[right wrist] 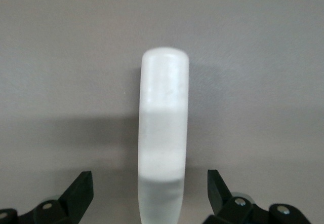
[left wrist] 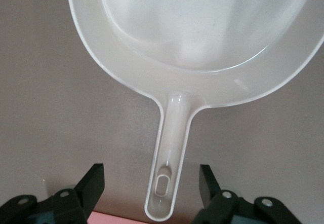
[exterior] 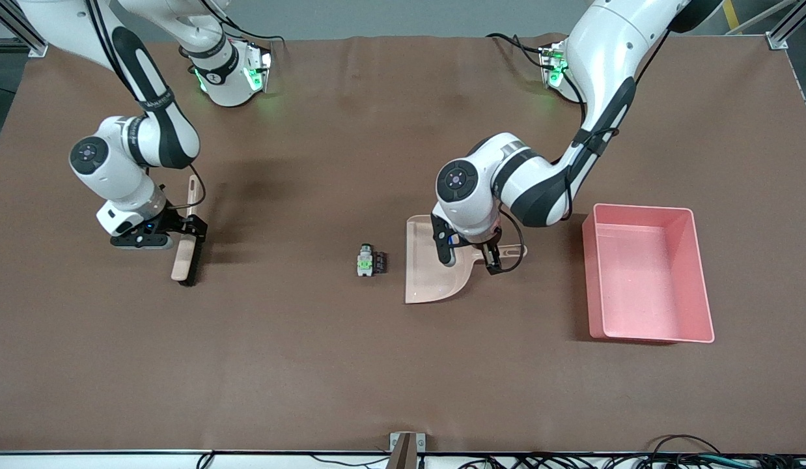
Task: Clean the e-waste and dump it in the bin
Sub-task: 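Grasp the dustpan handle with the left gripper while the right gripper grasps the brush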
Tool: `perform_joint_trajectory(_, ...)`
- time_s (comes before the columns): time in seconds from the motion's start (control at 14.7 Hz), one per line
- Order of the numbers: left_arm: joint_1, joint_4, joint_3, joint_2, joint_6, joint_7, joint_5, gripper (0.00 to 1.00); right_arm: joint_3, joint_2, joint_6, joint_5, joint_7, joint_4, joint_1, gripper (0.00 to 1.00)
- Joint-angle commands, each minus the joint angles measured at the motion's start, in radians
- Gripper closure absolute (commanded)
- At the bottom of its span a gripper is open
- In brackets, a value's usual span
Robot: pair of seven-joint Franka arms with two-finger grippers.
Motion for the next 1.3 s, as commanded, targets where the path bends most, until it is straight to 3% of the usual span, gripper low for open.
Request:
perform_joint_trajectory(0.0,-0.013,0.030,0.000,0.031,-0.012,0.016,0.027,0.17,-0.003,0.004,0.020,0.013,0.004,-0.014,0.014,0.08)
perform_joint_trajectory(0.27,-0.030,0.034,0.001,0.059,0.023,0.016,0.055,0.18,-0.004,0.002,0.015,0.011,-0.002,-0.008,0.016,0.26)
perform_joint_trajectory(0.68,-0.020,0.020,-0.002,0.057,0.045,0.079,0.078,0.20,-0.004,0.002,0.010,0.000,-0.008,0.001,0.016,0.75)
perform_joint_trajectory(0.89,-0.004,-0.055,-0.002,0.045,0.137,0.074,0.075,0.21,-0.003,0.001,0.009,0.000,-0.008,0.011,0.019,0.95)
perform_joint_trajectory(1.02,-0.004,-0.056,-0.002,0.042,0.137,0.066,0.075,0.21,-0.003,-0.010,-0.017,0.000,0.003,0.026,0.045,0.98)
perform_joint_trajectory(1.23,-0.001,-0.076,-0.002,0.039,0.135,0.066,0.075,0.21,0.000,-0.028,-0.259,0.011,0.078,0.159,0.095,0.99)
